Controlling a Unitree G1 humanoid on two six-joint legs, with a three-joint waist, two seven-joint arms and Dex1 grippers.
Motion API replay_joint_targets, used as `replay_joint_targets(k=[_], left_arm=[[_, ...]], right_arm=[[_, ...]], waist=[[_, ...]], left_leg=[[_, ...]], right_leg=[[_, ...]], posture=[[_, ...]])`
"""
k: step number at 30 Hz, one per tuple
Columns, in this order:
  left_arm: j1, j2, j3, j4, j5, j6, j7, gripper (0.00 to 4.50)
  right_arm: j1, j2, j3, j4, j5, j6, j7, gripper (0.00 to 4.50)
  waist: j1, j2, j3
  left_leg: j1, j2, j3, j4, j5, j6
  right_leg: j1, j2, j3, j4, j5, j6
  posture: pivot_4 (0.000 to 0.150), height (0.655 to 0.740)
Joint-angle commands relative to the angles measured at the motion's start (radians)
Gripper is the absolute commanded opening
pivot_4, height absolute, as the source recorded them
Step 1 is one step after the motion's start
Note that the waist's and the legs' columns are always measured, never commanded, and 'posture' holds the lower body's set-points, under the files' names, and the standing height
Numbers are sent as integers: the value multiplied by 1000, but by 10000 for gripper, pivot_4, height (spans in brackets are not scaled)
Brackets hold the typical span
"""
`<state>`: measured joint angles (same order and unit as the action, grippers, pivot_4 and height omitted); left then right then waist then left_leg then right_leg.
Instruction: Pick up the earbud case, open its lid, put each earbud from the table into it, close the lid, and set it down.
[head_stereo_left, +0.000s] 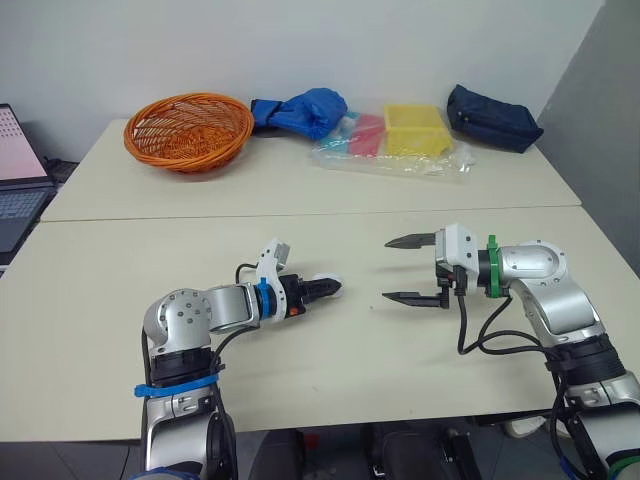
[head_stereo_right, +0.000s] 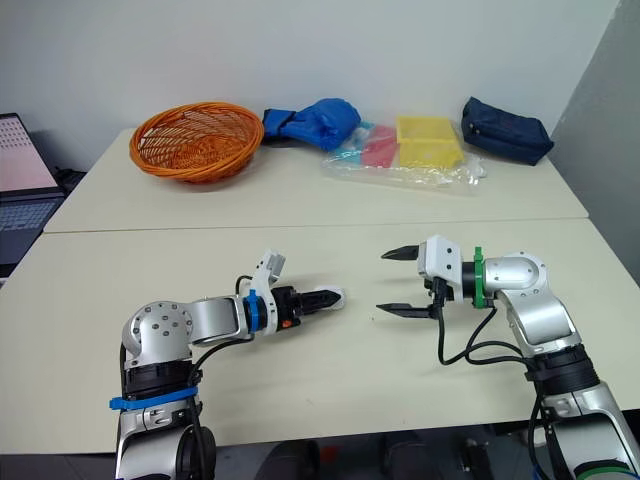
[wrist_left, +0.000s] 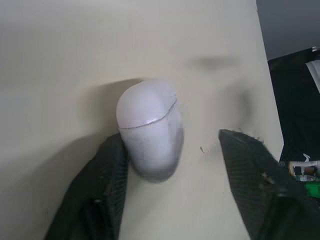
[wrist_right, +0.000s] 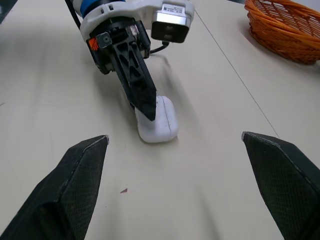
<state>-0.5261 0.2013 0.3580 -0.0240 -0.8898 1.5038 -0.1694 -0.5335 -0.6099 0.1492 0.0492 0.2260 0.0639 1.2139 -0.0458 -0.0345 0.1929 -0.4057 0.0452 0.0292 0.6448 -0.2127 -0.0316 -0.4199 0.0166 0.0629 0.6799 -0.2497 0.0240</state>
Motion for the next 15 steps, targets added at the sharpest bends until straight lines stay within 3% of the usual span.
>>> replay_joint_targets(k=[1, 3, 6, 10, 15], left_arm=[[36, 100, 55, -23, 38, 8, 4, 39702], [68, 172, 82, -48, 30, 20, -21, 44503], [125, 309, 121, -89, 13, -1, -99, 44503], [233, 490, 65, -142, 53, -197, -299, 44503], [451, 724, -23, -193, 335, -817, -663, 44503]], right_arm=[[-31, 7, -8, 32, -2, -40, -1, 45000], [-44, 15, -9, 79, -11, -64, -2, 45000], [-50, 8, -16, 131, -17, -104, 9, 45000], [-48, -13, -32, 160, -7, -126, 21, 45000], [-40, -44, -64, 168, 15, -126, 28, 45000]], waist=[[-9, 0, 0], [-22, -1, 0], [-46, -1, 0], [-44, -1, 0], [-34, -3, 1]], left_leg=[[1, 0, 0, 0, 0, 0], [6, 0, 0, -2, 0, 0], [9, 2, -1, -3, 0, 0], [8, 2, -1, -5, 0, 0], [4, 2, 1, -7, 0, -1]], right_leg=[[0, 0, 1, 0, 0, 0], [3, 1, 3, 1, 1, -1], [5, 4, 3, 1, 2, -3], [2, 5, 4, 1, 1, -5], [-1, -2, 5, -2, -2, -11]], posture=[[1500, 7400], [1500, 7400], [1500, 7400], [1500, 7400], [1500, 7400]])
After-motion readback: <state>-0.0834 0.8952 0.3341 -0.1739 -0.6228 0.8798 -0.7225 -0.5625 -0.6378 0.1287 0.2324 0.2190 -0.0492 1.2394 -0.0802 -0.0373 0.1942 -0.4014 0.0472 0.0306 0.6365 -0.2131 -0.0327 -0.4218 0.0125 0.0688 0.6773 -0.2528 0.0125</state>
